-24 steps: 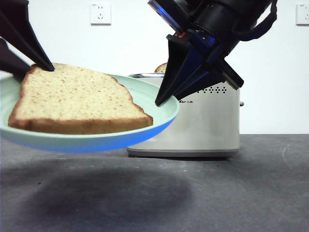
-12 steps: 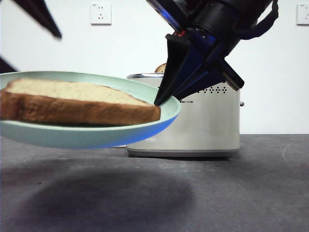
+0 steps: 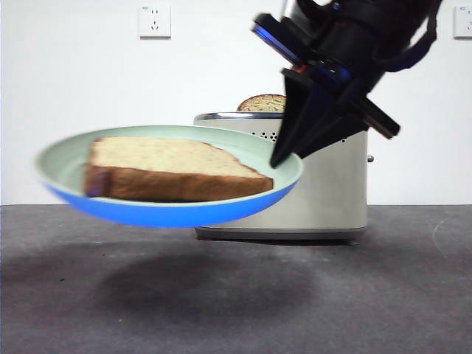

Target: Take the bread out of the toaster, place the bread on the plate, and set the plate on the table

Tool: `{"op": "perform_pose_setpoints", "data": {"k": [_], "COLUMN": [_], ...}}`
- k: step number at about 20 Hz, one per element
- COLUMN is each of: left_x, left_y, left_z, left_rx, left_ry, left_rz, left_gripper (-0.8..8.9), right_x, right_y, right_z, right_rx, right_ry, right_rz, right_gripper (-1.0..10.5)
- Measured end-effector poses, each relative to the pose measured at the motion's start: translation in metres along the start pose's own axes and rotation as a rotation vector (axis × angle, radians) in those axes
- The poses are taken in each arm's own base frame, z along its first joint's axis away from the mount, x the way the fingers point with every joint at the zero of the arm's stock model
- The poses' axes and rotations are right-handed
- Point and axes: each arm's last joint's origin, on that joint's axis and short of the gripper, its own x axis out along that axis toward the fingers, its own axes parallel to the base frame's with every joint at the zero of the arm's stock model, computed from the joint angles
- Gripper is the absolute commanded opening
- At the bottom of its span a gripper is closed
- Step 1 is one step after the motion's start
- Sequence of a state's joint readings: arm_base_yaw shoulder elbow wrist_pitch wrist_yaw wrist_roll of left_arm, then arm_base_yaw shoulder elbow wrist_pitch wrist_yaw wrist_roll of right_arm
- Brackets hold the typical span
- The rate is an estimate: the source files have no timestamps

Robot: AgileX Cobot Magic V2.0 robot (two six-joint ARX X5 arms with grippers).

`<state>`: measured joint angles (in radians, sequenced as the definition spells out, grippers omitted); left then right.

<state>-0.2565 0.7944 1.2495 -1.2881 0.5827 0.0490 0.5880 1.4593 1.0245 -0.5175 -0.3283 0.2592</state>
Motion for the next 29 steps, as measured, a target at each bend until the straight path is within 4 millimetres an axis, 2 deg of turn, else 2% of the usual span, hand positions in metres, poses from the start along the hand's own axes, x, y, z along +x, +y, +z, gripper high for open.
{"op": "perform_pose_setpoints", "data": {"k": [5,13,15,20,29], "left_x": [-0.019,-0.025,-0.025,-0.024,-0.024], "left_y": [-0.015,-0.018,-0.018,-0.019,-0.019], "left_z": [-0.021,-0.027,-0.027,-0.027,-0.027], "left_rx": [0.145,0.249,0.257,0.302,0.319], "left_ry": [-0.035,-0.057,-0.057,-0.050,-0.049], "left_rz": [-0.005,0.025,0.025,0.016,0.012], "left_gripper": [-0.08,-0.08,-0.08,-0.08,-0.08], "right_x": [-0.007,-0.010,-0.002,0.035,0.062], "right_y": [-0.021,-0.032,-0.035,-0.051,-0.063], "right_z": [0.004,-0.001,-0.002,-0.002,-0.004], "right_rx": [0.101,0.170,0.179,0.212,0.244], "right_ry": [-0.023,0.037,0.062,0.124,0.161], "right_rz": [-0.046,-0.080,-0.086,-0.101,-0.098], "right_gripper": [-0.1,-0.1,-0.1,-0.1,-0.1]}}
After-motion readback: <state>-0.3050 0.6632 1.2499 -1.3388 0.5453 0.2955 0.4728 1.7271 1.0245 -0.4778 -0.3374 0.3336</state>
